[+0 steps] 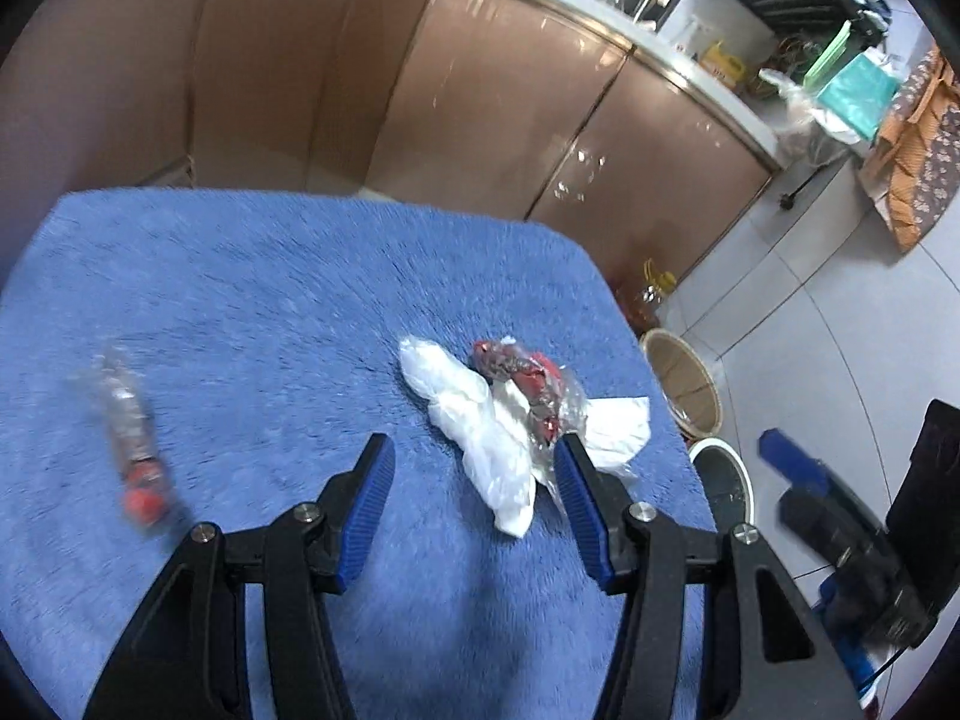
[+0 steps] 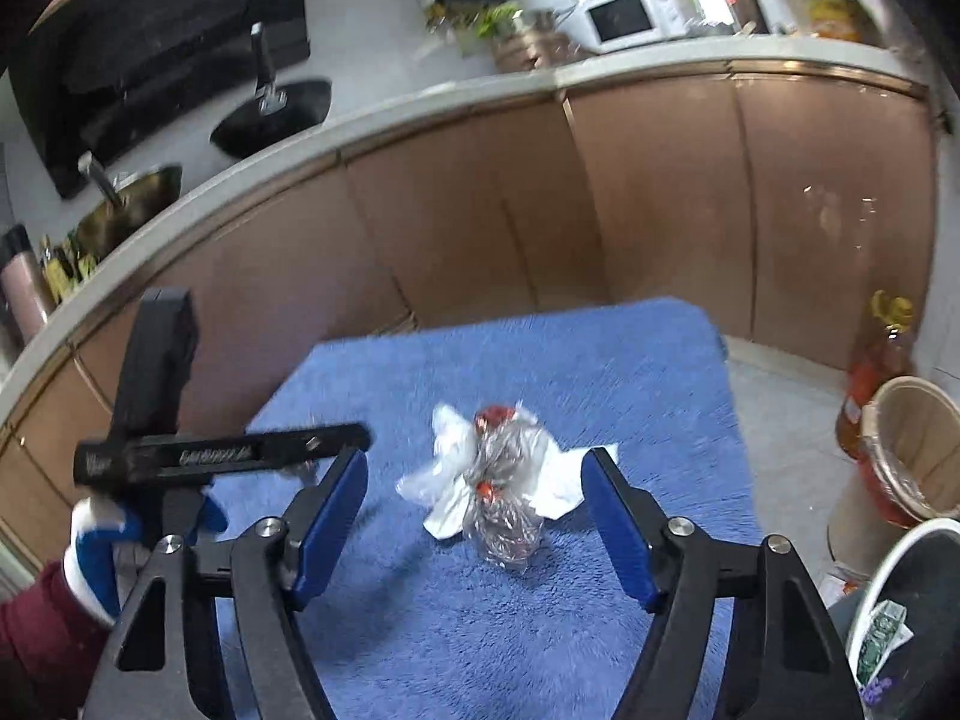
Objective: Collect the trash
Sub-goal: 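Grasp the clear plastic bag with the left tool while the right tool grasps the red-trimmed plastic bag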
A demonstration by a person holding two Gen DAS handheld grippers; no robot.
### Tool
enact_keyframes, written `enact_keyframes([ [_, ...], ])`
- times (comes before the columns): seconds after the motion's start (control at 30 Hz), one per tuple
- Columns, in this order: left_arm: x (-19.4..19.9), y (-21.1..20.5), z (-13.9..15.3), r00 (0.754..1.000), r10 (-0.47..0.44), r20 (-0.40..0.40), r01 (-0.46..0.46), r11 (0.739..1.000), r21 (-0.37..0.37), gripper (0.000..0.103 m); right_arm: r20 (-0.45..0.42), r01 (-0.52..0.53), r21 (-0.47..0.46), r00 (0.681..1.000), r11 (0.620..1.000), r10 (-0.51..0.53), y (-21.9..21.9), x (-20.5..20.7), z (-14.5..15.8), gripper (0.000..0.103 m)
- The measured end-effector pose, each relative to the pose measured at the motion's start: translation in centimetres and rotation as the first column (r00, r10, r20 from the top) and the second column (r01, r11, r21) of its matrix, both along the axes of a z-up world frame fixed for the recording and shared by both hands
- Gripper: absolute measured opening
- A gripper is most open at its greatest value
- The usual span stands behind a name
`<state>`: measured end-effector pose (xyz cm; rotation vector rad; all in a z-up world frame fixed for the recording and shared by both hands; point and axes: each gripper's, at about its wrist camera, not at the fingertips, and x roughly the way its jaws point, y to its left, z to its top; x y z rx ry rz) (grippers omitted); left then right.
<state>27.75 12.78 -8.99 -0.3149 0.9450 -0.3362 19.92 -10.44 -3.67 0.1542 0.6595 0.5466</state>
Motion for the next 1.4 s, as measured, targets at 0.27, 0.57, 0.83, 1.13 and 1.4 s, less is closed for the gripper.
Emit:
enact_keyframes([
  [0.27, 4.7, -1.9, -3.2, 0.996, -0.008, -0.084, 0.011, 0.999, 0.033, 0.053, -0.062, -0.100, -0.015, 0.993, 0.995, 0.099, 1.6, 3.0, -3.3, 0.056],
  [0.57, 7.3, -1.5, -5.6, 0.990, 0.015, -0.142, -0.012, 1.000, 0.025, 0.042, -0.116, -0.132, -0.049, 0.985, 0.990, 0.125, 3.0, 5.6, -5.7, 0.053],
  [0.83, 6.7, 0.6, -5.9, 0.990, 0.012, -0.138, -0.023, 0.996, -0.081, 0.027, -0.165, -0.134, -0.058, 0.978, 0.989, 0.123, 4.5, 7.3, -7.3, 0.050],
  [1.13, 5.1, 2.4, -4.8, 0.996, 0.016, -0.092, -0.026, 0.993, -0.112, 0.025, -0.173, -0.104, -0.045, 0.980, 0.994, 0.095, 4.3, 7.1, -7.1, 0.018],
  [1.4, 2.2, 4.3, -0.9, 0.999, 0.033, -0.032, -0.037, 0.990, -0.136, 0.025, -0.102, -0.105, -0.020, 0.989, 0.994, 0.102, 3.9, 3.5, -3.1, 0.018],
])
